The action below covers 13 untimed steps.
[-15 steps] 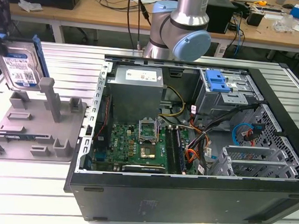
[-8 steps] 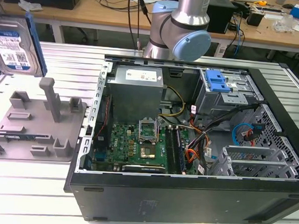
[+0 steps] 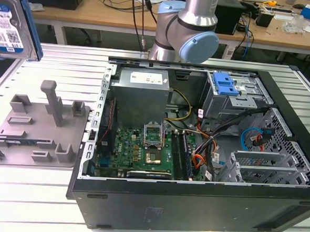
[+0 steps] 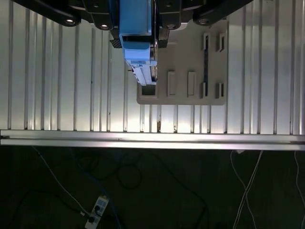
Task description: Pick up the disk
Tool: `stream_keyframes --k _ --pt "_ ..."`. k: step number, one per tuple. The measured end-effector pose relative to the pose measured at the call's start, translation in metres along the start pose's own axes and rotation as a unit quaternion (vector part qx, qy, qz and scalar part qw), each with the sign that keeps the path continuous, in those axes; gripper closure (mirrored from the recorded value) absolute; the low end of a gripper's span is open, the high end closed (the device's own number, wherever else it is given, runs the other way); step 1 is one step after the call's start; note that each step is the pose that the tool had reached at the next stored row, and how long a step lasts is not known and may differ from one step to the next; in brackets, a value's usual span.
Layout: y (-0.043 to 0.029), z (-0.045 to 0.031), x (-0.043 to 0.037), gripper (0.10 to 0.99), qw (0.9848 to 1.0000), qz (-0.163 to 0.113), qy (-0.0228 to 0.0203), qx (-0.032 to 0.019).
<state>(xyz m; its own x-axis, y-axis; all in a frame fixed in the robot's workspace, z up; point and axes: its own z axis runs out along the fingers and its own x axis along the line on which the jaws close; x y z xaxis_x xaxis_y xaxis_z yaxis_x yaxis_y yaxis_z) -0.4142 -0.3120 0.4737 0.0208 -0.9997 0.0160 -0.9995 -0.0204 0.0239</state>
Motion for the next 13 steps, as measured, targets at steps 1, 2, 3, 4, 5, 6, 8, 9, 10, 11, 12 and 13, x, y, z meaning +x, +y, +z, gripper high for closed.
stream_keyframes --k 1,2,3,4,5,6,8,9,10,11,12,13 --pt "0.0001 -0.0044 0.0001 0.718 1.0 0.0 0.0 0.0" --pt "0.0001 -0.0043 0.0001 0.718 1.0 0.0 0.0 0.0001" --pt "0.0001 -0.0044 0.0001 0.718 1.0 0.0 0.0 0.0" --pt "0.0001 -0.0045 0.0001 0.718 1.0 0.0 0.0 -0.0001" --pt "0.0001 -0.0045 0.0001 0.718 1.0 0.0 0.0 -0.0001" --pt "0.0001 -0.0045 0.0001 0.718 1.0 0.0 0.0 -0.0001" --pt "0.0001 -0.0045 0.0001 0.718 1.0 0.0 0.0001 -0.0001" --pt "0.0001 -0.0045 0.0001 0.718 1.0 0.0 0.0001 0.0" --pt "0.0001 -0.0045 0.0001 0.718 1.0 0.0 0.0001 -0.0001" --pt "0.0001 -0.0045 0.0001 0.718 1.0 0.0 0.0002 -0.0001" --pt "0.0001 -0.0045 0.0001 0.718 1.0 0.0 0.0002 -0.0001" --pt "0.0001 -0.0044 0.0001 0.718 1.0 0.0 0.0001 0.0"
